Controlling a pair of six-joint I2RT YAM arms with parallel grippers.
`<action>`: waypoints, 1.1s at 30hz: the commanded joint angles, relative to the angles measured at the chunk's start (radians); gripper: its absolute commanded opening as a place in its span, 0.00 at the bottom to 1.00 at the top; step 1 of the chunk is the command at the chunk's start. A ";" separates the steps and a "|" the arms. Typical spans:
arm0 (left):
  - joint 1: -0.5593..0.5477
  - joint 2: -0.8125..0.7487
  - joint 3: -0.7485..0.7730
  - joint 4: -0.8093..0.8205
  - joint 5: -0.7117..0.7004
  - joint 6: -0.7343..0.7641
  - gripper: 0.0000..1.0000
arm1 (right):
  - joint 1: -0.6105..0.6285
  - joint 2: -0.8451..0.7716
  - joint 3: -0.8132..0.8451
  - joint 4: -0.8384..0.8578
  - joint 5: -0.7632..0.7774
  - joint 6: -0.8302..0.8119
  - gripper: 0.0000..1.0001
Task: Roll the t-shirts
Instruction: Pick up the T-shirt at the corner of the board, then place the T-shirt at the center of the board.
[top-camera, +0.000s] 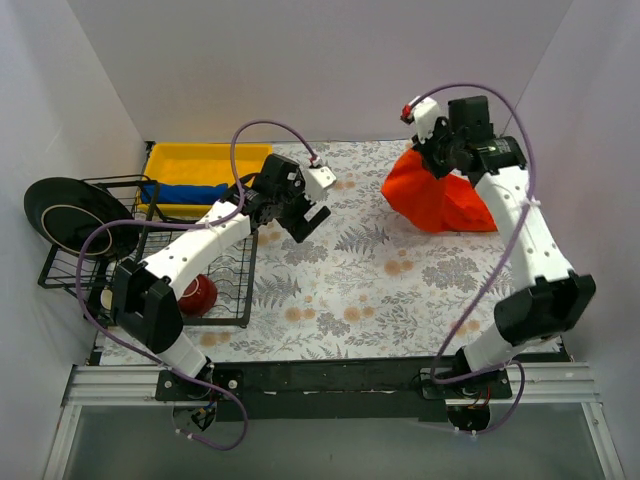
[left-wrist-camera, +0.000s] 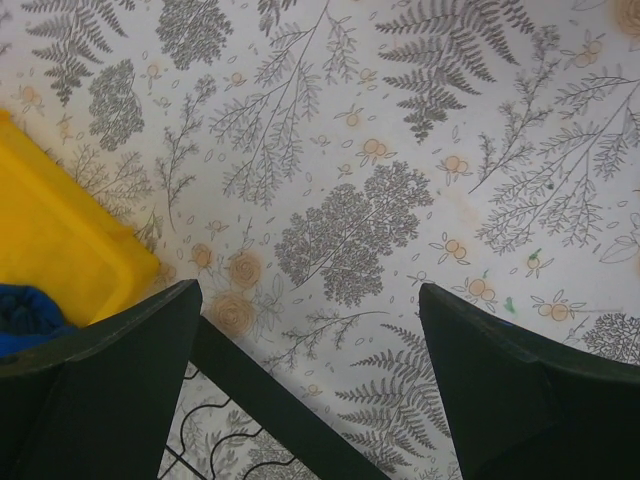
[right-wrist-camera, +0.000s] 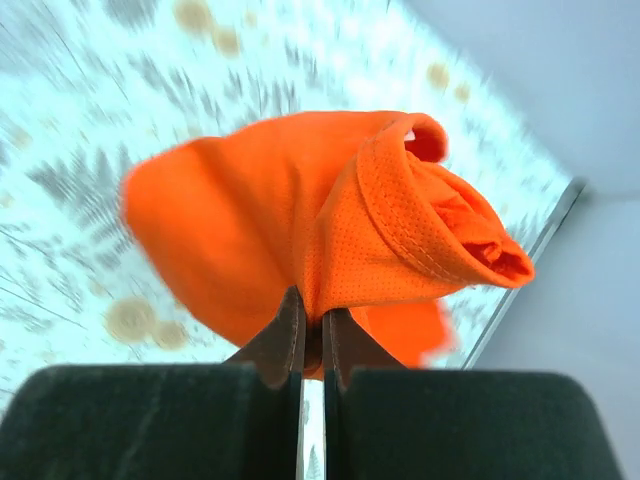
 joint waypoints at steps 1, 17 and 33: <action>0.032 -0.089 -0.032 0.087 -0.087 -0.067 0.91 | -0.033 -0.136 0.112 -0.052 -0.159 0.039 0.01; 0.047 -0.119 -0.039 0.068 -0.059 -0.086 0.91 | -0.184 -0.164 -0.290 0.064 0.083 0.165 0.73; 0.096 -0.079 -0.036 0.024 0.047 -0.165 0.91 | 0.333 -0.434 -0.960 0.362 -0.259 -0.329 0.67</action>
